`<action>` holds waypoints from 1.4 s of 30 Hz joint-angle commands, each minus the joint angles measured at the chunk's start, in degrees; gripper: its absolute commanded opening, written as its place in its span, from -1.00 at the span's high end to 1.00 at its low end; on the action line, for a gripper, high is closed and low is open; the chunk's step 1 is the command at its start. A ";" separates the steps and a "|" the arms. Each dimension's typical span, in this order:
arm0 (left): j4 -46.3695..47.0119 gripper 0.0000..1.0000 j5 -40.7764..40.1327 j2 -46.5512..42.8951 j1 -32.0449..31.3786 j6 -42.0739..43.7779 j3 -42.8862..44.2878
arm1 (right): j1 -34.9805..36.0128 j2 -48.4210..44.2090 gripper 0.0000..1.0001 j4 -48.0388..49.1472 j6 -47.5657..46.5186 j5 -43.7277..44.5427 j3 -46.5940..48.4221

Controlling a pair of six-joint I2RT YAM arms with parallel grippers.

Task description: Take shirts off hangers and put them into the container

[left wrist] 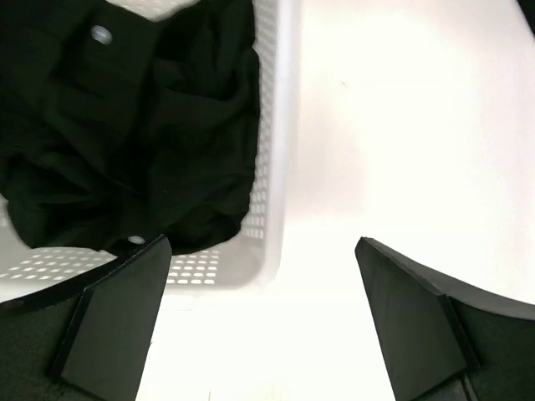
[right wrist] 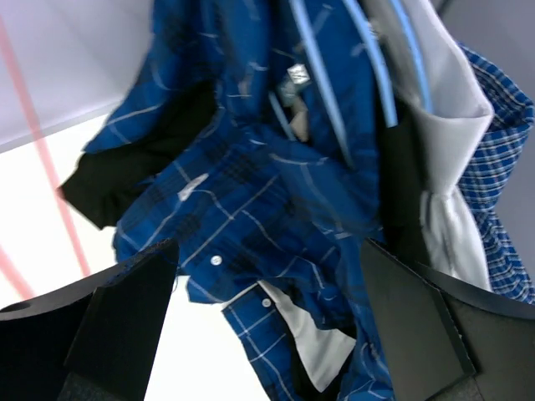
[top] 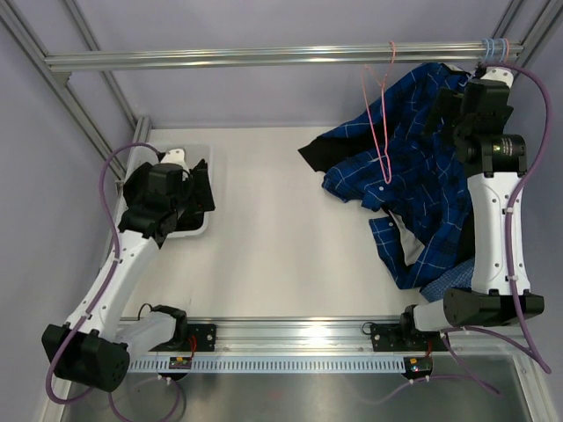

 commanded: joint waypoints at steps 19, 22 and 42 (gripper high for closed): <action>9.00 -0.98 5.05 -1.80 -2.39 1.00 -8.24 | -6.89 1.12 -0.55 7.87 -3.81 -16.18 -8.47; 8.92 -0.98 5.05 -1.45 -2.39 0.74 -8.24 | -6.89 1.65 -0.34 8.23 -4.51 -21.09 -6.89; 8.83 -0.98 5.05 -1.27 -2.39 0.21 -8.33 | -6.89 4.20 1.00 7.17 -5.39 -24.45 0.41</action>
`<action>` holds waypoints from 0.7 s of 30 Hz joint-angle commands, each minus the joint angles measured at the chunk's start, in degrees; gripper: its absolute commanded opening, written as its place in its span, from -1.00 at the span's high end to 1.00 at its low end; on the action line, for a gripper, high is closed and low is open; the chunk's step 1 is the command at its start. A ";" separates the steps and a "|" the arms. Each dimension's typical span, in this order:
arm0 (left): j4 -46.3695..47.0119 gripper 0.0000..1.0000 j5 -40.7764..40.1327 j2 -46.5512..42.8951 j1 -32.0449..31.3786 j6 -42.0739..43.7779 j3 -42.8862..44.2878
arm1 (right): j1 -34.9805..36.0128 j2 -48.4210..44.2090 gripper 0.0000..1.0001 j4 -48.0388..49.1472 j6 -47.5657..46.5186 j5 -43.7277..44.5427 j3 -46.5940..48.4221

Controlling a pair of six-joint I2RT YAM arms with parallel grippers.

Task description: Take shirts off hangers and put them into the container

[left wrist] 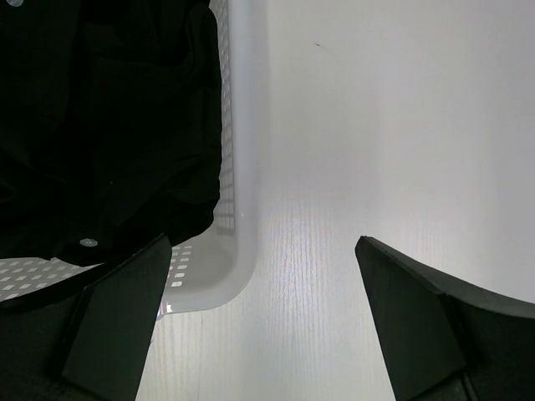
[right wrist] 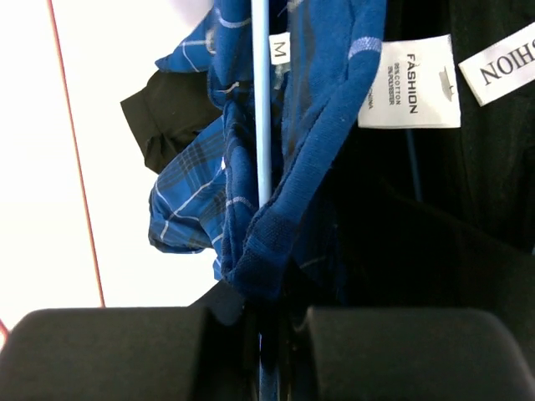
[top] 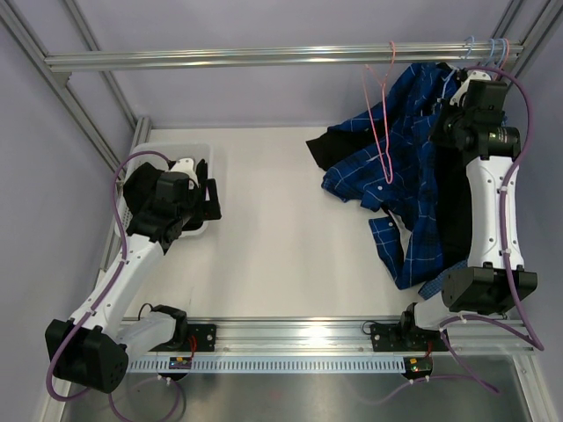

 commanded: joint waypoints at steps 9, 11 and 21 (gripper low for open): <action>2.51 -0.98 2.10 -0.53 -0.22 -0.88 0.41 | 0.04 -8.49 1.00 1.55 -0.78 -2.67 6.86; 2.08 -0.98 2.63 -0.27 -0.40 -1.14 0.76 | 0.04 -10.85 1.00 1.20 -0.34 -3.28 5.71; -5.30 -0.98 6.23 0.26 -1.80 -3.34 8.75 | -0.04 -26.94 1.00 -0.65 4.22 -9.78 -16.49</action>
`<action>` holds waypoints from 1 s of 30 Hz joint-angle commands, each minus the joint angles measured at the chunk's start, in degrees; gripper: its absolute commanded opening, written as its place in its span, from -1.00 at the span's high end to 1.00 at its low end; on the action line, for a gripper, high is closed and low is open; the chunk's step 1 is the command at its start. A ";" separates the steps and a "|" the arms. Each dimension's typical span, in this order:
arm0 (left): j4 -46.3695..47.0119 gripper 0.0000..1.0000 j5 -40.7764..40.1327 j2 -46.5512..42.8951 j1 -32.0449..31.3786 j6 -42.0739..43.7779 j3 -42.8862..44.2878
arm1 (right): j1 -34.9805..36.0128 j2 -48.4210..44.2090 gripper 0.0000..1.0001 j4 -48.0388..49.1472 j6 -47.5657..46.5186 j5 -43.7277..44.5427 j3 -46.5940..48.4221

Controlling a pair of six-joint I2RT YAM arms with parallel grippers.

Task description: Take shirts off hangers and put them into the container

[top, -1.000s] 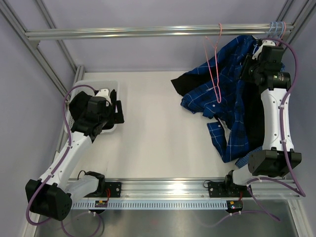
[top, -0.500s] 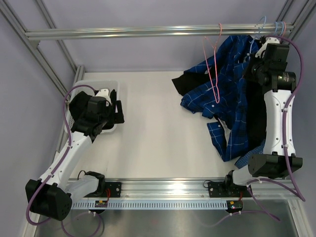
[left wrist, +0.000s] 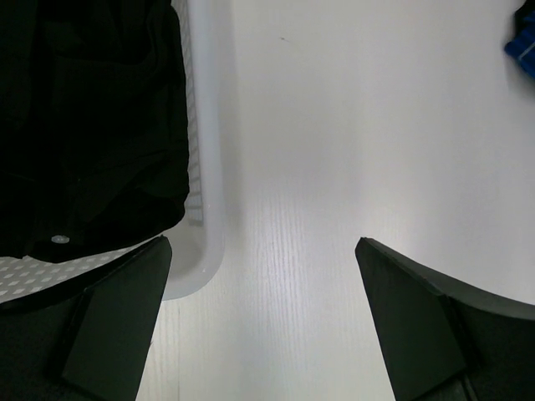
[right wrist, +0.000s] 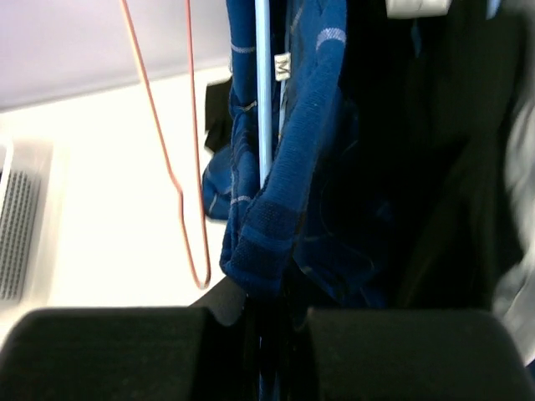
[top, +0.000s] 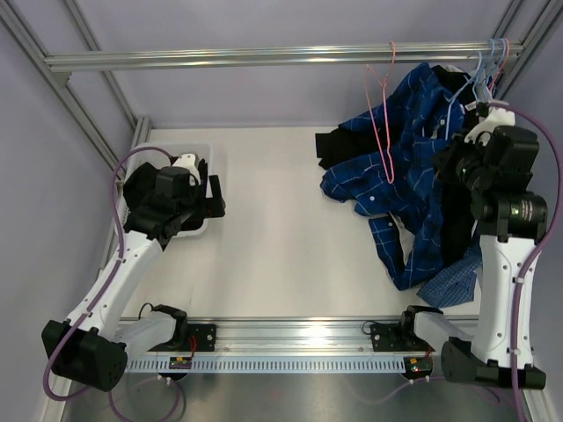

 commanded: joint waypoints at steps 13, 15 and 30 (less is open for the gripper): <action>-5.51 -0.98 10.38 -1.91 -1.61 -3.73 15.68 | 12.78 -16.35 1.00 -5.64 0.78 -18.47 -15.62; -5.07 -0.98 9.86 -2.17 -2.05 -3.90 15.95 | 14.63 -16.88 1.00 -7.05 -1.25 -20.87 -16.06; 0.99 -0.98 14.51 -2.88 -4.07 -6.54 23.15 | 31.06 -1.87 1.00 -8.72 -4.77 -32.65 -1.92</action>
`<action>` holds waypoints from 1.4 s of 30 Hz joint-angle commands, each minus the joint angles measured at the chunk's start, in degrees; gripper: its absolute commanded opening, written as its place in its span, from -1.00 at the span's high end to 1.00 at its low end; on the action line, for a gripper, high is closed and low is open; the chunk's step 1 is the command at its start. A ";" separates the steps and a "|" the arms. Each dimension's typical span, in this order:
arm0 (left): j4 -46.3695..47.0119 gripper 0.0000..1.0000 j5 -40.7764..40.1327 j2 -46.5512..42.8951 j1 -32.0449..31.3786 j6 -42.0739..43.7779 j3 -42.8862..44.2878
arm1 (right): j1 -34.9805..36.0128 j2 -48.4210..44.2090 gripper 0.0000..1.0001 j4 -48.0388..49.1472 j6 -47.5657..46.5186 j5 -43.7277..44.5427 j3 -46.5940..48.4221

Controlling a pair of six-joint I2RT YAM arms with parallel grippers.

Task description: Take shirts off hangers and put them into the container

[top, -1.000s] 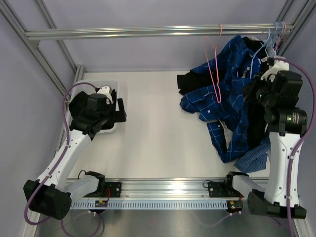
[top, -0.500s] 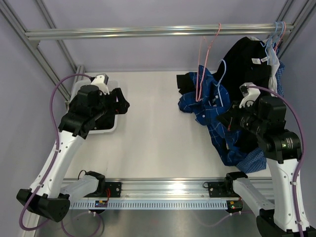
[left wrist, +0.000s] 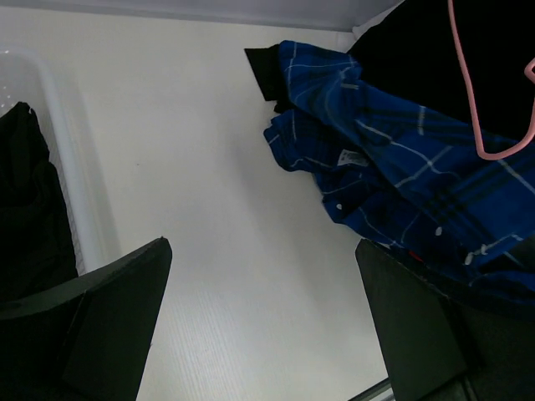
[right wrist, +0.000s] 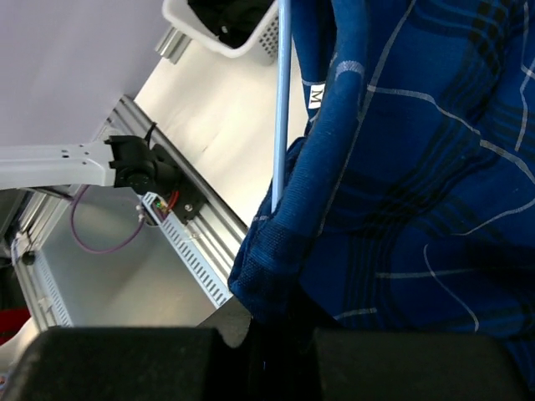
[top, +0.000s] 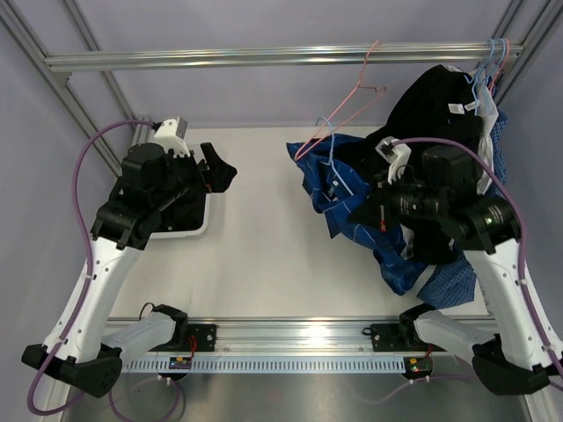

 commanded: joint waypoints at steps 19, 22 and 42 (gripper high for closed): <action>2.83 -0.98 0.82 -2.89 -3.70 3.97 12.98 | 20.06 26.95 1.00 11.19 -3.62 2.95 36.14; 3.26 -0.98 1.52 -3.15 -3.87 4.59 12.98 | 20.15 26.42 1.00 13.92 -4.94 5.93 35.10; 21.98 -0.74 -1.63 2.37 -14.68 3.80 -0.55 | 19.97 22.29 1.00 18.76 -8.54 4.80 8.82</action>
